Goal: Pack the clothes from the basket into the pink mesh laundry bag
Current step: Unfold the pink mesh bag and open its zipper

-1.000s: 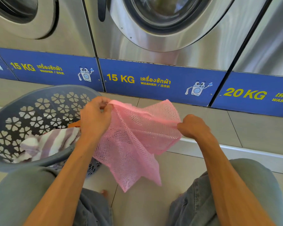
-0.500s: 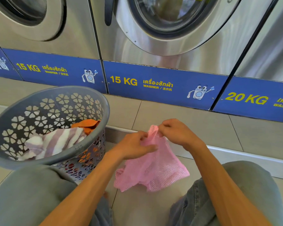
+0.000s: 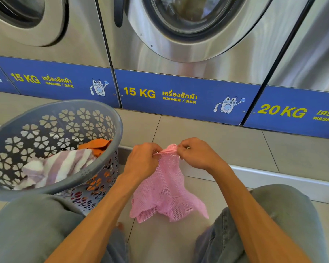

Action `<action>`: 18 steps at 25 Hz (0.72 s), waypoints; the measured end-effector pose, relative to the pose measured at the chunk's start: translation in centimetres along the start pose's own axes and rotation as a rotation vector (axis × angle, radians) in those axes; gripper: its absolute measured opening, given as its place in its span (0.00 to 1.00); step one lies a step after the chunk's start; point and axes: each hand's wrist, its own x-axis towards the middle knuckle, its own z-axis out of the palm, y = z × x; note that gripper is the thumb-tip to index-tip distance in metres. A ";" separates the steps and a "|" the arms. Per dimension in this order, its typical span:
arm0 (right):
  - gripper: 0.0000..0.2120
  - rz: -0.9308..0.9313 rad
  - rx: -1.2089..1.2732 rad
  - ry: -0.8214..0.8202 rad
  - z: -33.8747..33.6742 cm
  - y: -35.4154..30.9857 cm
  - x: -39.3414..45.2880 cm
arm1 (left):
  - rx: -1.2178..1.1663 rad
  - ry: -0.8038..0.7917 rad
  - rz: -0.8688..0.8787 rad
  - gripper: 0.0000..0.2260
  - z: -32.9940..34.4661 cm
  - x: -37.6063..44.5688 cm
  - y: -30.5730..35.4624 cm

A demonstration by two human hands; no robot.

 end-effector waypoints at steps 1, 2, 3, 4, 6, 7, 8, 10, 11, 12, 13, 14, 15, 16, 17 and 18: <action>0.15 0.014 -0.017 0.013 0.0 0.2 0.1 | 0.008 0.008 -0.003 0.09 -0.2 0.1 -0.2; 0.15 0.031 -0.041 0.041 -0.1 0.4 0.3 | 0.014 0.017 -0.007 0.09 -0.3 0.2 -0.4; 0.14 0.059 -0.063 0.071 -0.4 0.6 0.4 | 0.010 0.028 -0.008 0.08 -0.4 0.4 -0.7; 0.14 0.086 -0.079 0.096 -0.6 0.6 0.4 | -0.005 0.038 -0.009 0.08 -0.5 0.4 -0.8; 0.15 0.125 -0.093 0.113 -0.9 0.5 0.4 | -0.035 0.047 -0.012 0.07 -0.5 0.4 -0.8; 0.16 0.139 -0.085 0.099 -0.9 0.5 0.4 | -0.051 0.054 -0.018 0.07 -0.5 0.4 -0.7; 0.16 0.144 -0.081 0.076 -1.0 0.6 0.4 | -0.072 0.065 -0.029 0.07 -0.5 0.4 -0.7; 0.12 0.135 -0.085 0.027 -1.1 0.8 0.2 | -0.129 0.090 -0.052 0.05 -0.8 0.4 -0.5; 0.08 0.115 -0.071 0.035 -1.0 1.0 0.3 | -0.160 0.097 -0.054 0.04 -0.9 0.4 -0.4; 0.05 0.090 -0.039 0.071 -0.9 1.0 0.2 | -0.190 0.097 -0.043 0.04 -0.9 0.3 -0.2; 0.09 0.066 0.007 0.108 -0.8 0.8 0.1 | -0.218 0.088 -0.019 0.03 -0.7 0.3 0.1; 0.14 0.045 0.064 0.130 -0.6 0.5 0.1 | -0.239 0.069 0.012 0.03 -0.5 0.2 0.4; 0.17 0.028 0.115 0.122 -0.3 0.2 0.0 | -0.251 0.041 0.045 0.03 -0.2 0.0 0.8; 0.19 0.006 0.137 0.100 0.0 -0.2 -0.1 | -0.253 0.009 0.077 0.03 0.0 -0.3 1.2; 0.19 -0.016 0.119 0.069 0.3 -0.4 -0.1 | -0.252 -0.019 0.111 0.03 0.2 -0.5 1.5; 0.19 -0.036 0.074 0.046 0.5 -0.4 -0.3 | -0.250 -0.039 0.141 0.04 0.3 -0.8 1.7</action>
